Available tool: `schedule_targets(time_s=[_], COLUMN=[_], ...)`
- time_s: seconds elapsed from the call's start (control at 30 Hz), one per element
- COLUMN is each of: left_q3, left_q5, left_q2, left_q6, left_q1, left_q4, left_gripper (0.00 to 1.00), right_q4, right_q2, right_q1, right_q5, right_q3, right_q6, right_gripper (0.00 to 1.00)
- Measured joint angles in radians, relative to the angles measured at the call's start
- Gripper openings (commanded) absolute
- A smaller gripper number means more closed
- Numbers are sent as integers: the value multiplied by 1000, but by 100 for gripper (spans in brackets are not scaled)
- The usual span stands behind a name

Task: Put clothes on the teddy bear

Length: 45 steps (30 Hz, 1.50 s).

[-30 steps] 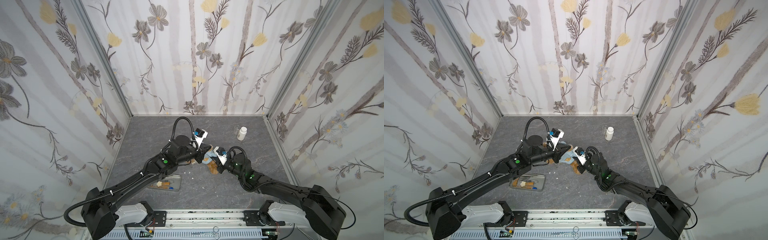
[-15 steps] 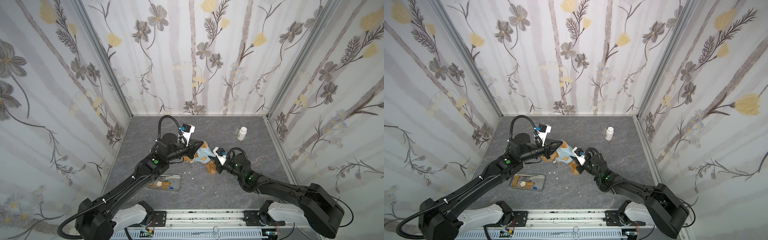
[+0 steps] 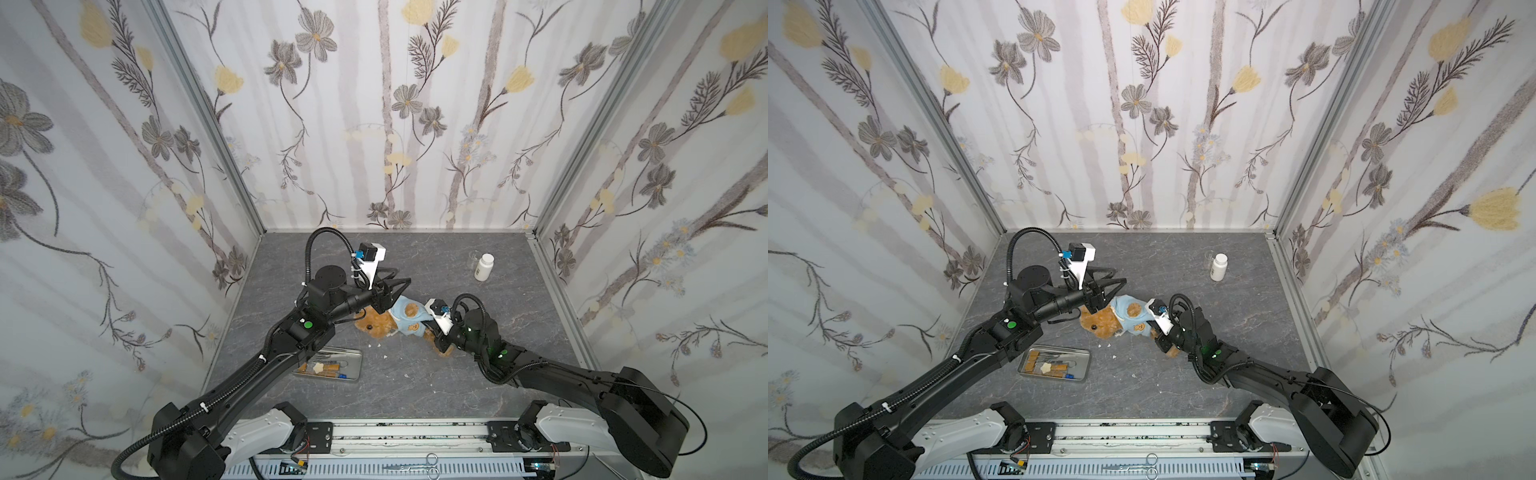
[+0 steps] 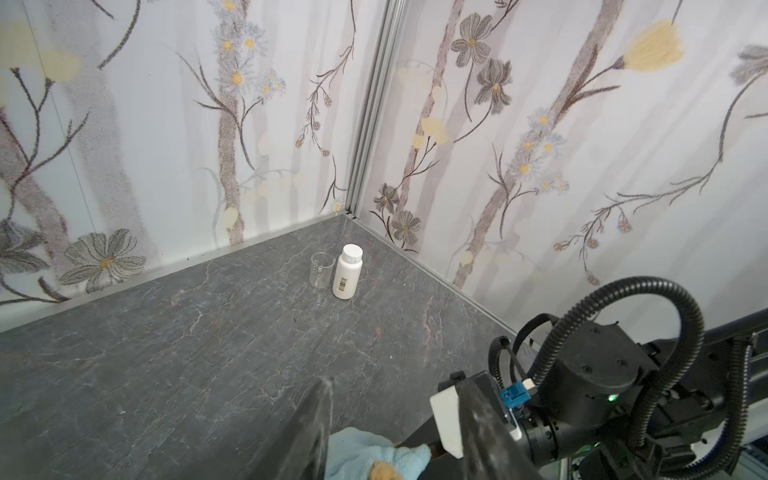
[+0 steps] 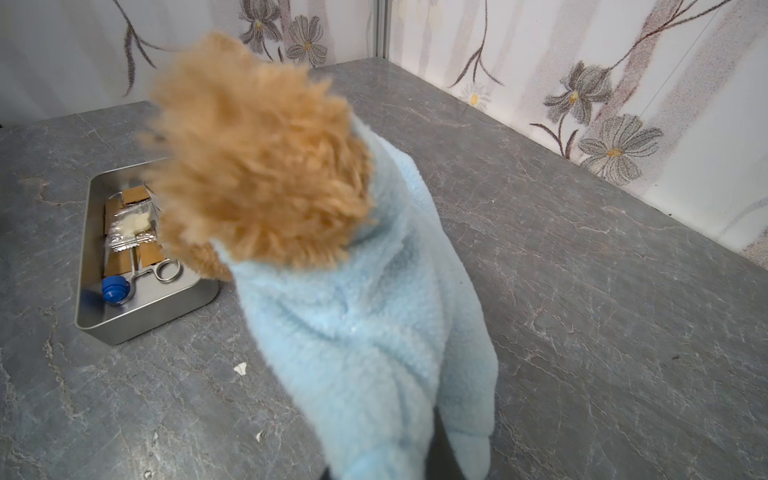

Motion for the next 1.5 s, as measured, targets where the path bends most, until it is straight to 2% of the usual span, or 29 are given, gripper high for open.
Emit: schedule_targets(time_s=[0.17,0.3,0.4,0.5,0.8,0.93,1.03,1.17,1.2,1.27,1.4,1.43,1.47,1.5], left_q3=[0,0,5,19,40,47,58,88,91,91,56,46,39,32], left_q5=[-34,-74,-123,-195,-283,-322,-348,-372,-373,-359,-304,-296,-285,-276], left_q2=[14,55,90,124,188,216,238,251,250,238,185,177,174,172], left_q6=[151,282,360,411,496,518,520,486,468,431,360,355,342,337], left_q1=[-27,-121,-167,-183,-227,-236,-237,-236,-234,-220,-186,-184,-182,-181], left_q4=[-93,-174,-214,-243,-279,-279,-280,-286,-286,-286,-249,-241,-237,-233], left_gripper=[56,57,53,46,42,28,2,0,0,0,0,0,0,0], right_q4=[-2,-2,-3,-9,-23,-31,-31,-21,-20,-19,3,19,36,55], right_q2=[0,0,0,0,-4,-8,-14,-26,-30,-44,-103,-125,-148,-165], right_q1=[-2,-2,-3,-3,-8,-9,-9,-10,-11,-14,-40,-50,-57,-63], right_q5=[-8,-8,-8,-8,-11,-11,-11,-8,-7,-2,-27,-43,-71,-95], right_q3=[2,5,8,10,10,8,3,-12,-15,-23,-51,-62,-72,-78], right_q6=[3,3,3,3,3,3,4,11,12,18,18,18,27,35], right_gripper=[0,0,0,0,0,0,0,1,7,28,55,82,89,92])
